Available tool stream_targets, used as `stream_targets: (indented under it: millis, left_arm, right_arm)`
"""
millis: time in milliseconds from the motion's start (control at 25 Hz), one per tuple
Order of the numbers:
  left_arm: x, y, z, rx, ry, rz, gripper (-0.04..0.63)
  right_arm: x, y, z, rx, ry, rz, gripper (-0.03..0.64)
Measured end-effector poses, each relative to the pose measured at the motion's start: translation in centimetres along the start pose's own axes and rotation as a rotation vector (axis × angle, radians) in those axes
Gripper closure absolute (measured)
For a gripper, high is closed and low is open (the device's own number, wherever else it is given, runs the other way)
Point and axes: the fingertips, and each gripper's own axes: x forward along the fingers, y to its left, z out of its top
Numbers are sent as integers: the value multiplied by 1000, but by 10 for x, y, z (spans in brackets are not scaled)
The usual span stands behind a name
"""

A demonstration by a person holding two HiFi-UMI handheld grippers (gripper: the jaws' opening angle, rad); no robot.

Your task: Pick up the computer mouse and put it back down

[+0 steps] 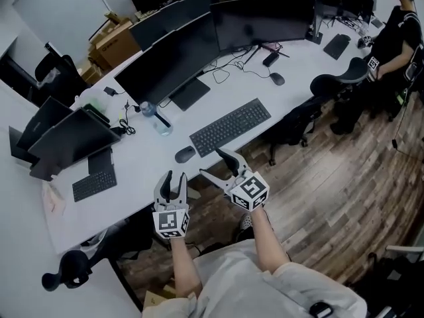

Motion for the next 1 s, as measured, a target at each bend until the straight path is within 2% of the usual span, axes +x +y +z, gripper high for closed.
stream_targets:
  millis: [80,160,280,440,640,840,1000]
  left_arm:
    - [1,11,-10,-44,-13,-4,430]
    - [5,21,-20,-88,-30,-35,430]
    - [16,39,-25,-95,-37,-73,457]
    - [36,59,-41,-88,42,-134,459]
    - [67,81,-73,-130,112,-199,454]
    - [98,94,-97,-153,182,-306,442]
    - [122,104,-111,-165,213,-365,439]
  right_arm:
    - [3,0,-18,28,43,-2,230]
    - [5,-1,-42,33,119,0,216]
    - [14,-4,-66,28,209,3,213]
    - [35,-8,-81,69,251,-17,213]
    - [64,-7,-92,96,280,-66,213]
    - [96,-9,-117,102,371,-150,213]
    - [111,-23,-121,128,349,-222,215]
